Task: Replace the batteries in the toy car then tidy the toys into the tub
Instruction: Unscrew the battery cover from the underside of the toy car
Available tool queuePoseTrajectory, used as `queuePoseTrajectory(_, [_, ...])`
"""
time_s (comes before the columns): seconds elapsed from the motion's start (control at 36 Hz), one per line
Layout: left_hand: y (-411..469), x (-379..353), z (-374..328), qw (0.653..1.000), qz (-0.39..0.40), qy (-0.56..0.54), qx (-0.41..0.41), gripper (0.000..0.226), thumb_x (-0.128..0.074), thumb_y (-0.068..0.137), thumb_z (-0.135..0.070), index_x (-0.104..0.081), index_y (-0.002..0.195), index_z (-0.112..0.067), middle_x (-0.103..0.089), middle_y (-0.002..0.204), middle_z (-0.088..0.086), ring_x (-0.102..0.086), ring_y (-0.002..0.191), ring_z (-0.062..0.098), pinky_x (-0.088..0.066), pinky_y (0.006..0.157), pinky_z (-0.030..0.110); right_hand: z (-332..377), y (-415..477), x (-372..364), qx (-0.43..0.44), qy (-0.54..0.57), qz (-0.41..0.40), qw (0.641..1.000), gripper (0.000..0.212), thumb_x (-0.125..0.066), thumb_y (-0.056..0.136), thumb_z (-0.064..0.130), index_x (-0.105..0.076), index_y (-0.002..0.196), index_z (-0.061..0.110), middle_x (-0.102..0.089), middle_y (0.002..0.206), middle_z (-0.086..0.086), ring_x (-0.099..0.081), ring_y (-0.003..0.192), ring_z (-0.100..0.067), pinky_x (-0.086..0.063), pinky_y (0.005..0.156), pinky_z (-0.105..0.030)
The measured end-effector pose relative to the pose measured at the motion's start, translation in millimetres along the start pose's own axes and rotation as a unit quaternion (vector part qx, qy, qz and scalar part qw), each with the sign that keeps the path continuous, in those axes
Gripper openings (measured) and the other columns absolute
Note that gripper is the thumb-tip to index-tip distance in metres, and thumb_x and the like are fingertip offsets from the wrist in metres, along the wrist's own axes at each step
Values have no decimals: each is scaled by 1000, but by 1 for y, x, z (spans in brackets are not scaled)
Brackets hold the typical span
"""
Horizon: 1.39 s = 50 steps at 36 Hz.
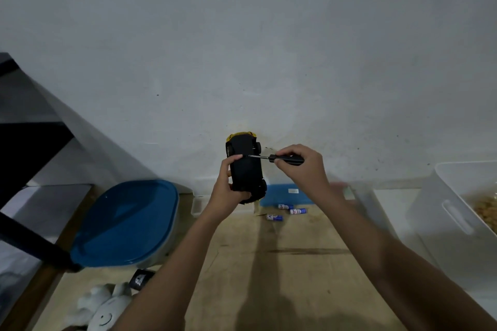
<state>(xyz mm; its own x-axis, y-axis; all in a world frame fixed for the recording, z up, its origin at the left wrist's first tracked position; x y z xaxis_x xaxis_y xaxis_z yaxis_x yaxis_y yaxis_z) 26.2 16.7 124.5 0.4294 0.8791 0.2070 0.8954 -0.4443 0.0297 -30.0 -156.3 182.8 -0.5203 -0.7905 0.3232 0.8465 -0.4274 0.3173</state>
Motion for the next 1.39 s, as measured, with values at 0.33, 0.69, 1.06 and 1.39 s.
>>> queuePoseTrajectory(0.33, [10, 0, 7, 979, -50, 196, -28, 77, -71, 73, 4, -37, 131, -34, -38, 119, 8, -50, 98, 22, -54, 80, 29, 30, 6, -17, 64, -199, 48, 977, 26, -68, 81, 7, -68, 107, 5, -65, 99, -14, -63, 89, -24, -50, 82, -24])
queuePoseTrajectory(0.69, [11, -4, 21, 975, -30, 221, 9, 81, -74, 70, 3, -38, 131, -35, -42, 116, 9, -54, 99, 25, -54, 82, 32, 30, 3, -37, 18, -351, 130, 927, 18, -50, 94, 18, -59, 100, 4, -59, 98, -14, -56, 85, -27, -41, 68, -31])
queuePoseTrajectory(1.06, [6, -1, 21, 995, -31, 88, 26, 78, -67, 64, 19, -44, 120, -30, -46, 119, 9, -55, 101, 29, -59, 65, 44, 37, 0, -48, 56, -405, 166, 897, 26, -42, 99, 24, -53, 105, 2, -55, 93, -14, -50, 77, -24, -32, 63, -28])
queuePoseTrajectory(1.39, [-6, -4, 3, 998, -23, -17, 52, 72, -56, 69, 26, -40, 125, -16, -46, 97, -10, -50, 83, 4, -52, 58, 28, 40, -5, -44, 59, -416, 177, 890, 27, -47, 97, 26, -50, 110, 3, -58, 99, -17, -59, 88, -32, -40, 64, -32])
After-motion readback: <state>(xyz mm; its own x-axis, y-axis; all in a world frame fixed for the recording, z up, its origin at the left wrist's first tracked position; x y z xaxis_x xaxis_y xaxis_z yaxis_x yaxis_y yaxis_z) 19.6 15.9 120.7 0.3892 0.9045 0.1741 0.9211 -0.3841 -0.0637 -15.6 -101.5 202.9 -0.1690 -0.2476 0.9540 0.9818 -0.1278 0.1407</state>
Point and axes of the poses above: each hand's wrist, its own y-axis towards the middle knuckle, its own x-axis out of the back of the hand, z = x × y, the point moved 8 cm from there along y, towards the middle knuckle
